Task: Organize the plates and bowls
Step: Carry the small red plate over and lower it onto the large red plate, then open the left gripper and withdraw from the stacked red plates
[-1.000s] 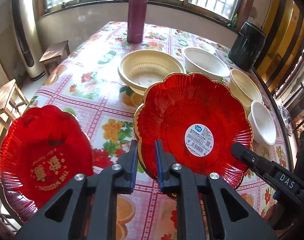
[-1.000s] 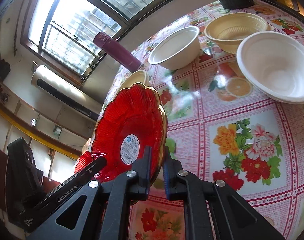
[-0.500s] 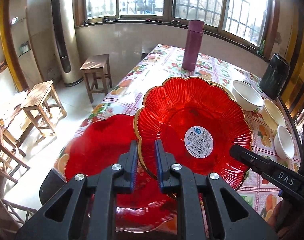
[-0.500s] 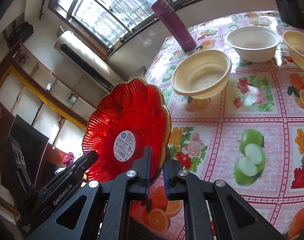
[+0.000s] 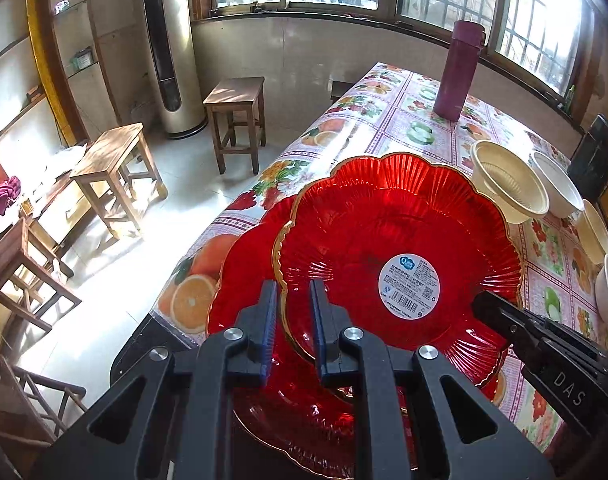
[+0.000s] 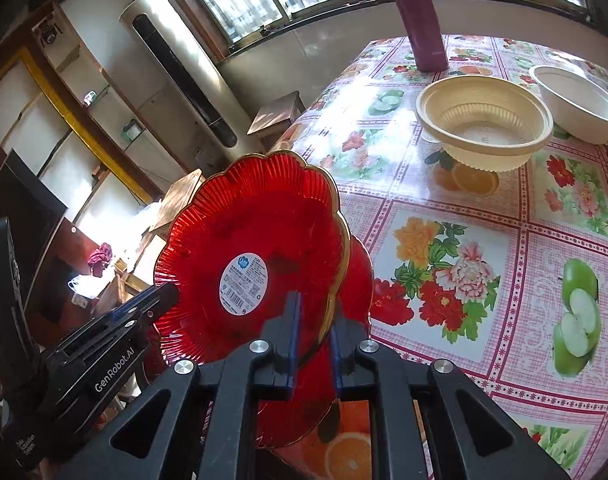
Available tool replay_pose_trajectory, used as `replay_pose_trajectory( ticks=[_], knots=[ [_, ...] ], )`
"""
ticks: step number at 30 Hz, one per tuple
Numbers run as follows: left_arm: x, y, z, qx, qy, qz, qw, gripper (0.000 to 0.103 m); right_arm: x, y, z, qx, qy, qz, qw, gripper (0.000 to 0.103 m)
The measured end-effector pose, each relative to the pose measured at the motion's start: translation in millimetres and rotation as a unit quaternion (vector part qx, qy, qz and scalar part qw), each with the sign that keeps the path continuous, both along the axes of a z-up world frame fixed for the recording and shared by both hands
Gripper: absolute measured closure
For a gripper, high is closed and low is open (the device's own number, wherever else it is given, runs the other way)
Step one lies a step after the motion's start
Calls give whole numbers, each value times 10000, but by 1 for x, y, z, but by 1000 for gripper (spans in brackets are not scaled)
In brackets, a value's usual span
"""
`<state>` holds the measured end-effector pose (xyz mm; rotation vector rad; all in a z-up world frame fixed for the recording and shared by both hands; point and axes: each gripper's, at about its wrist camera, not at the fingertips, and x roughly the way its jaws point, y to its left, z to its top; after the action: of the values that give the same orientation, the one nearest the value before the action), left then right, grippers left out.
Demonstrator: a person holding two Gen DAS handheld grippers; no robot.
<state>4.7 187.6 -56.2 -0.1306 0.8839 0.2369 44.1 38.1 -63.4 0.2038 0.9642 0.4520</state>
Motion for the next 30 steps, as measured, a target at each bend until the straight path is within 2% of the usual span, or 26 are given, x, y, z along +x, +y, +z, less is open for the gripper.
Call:
replay_pose_trajectory(
  ticks=[8, 10, 11, 15, 17, 20, 21, 22, 23, 25, 27, 30],
  knots=[
    [-2, 7, 6, 472, -203, 188, 9985, 89, -1, 17, -1, -707, -267, 18, 9971, 86],
    [-3, 7, 7, 579, -252, 226, 9977, 89, -4, 16, 5, -1021, -581, -55, 9931, 81],
    [-4, 8, 7, 566, -266, 240, 9978, 89, -5, 14, 10, -1091, -723, -94, 9914, 73],
    [-2, 5, 9, 551, -262, 215, 9979, 89, -12, -4, 30, -784, -1141, -226, 9901, 59],
    [-2, 2, 11, 548, -273, 188, 9979, 85, -14, -13, 34, -674, -1228, -298, 9897, 55],
    [-2, -6, 16, 530, -342, 151, 9979, 61, -15, -26, 35, -563, -1258, -358, 9898, 49],
    [-3, -10, 19, 567, -389, 155, 9975, 47, -15, -32, 34, -532, -1258, -384, 9899, 49],
    [-4, -14, 22, 614, -461, 156, 9969, 39, -15, -36, 34, -494, -1253, -405, 9901, 49],
    [-5, -18, 26, 660, -543, 151, 9962, 37, -16, -40, 34, -449, -1250, -421, 9903, 48],
    [-7, -24, 33, 727, -680, 131, 9949, 26, -16, -51, 34, -366, -1253, -473, 9903, 42],
    [-7, -32, 39, 728, -775, 79, 9943, 20, -17, -62, 33, -274, -1272, -528, 9901, 34],
    [-4, -46, 44, 679, -842, -57, 9941, 20, -18, -82, 34, -116, -1296, -579, 9898, 23]
  ],
)
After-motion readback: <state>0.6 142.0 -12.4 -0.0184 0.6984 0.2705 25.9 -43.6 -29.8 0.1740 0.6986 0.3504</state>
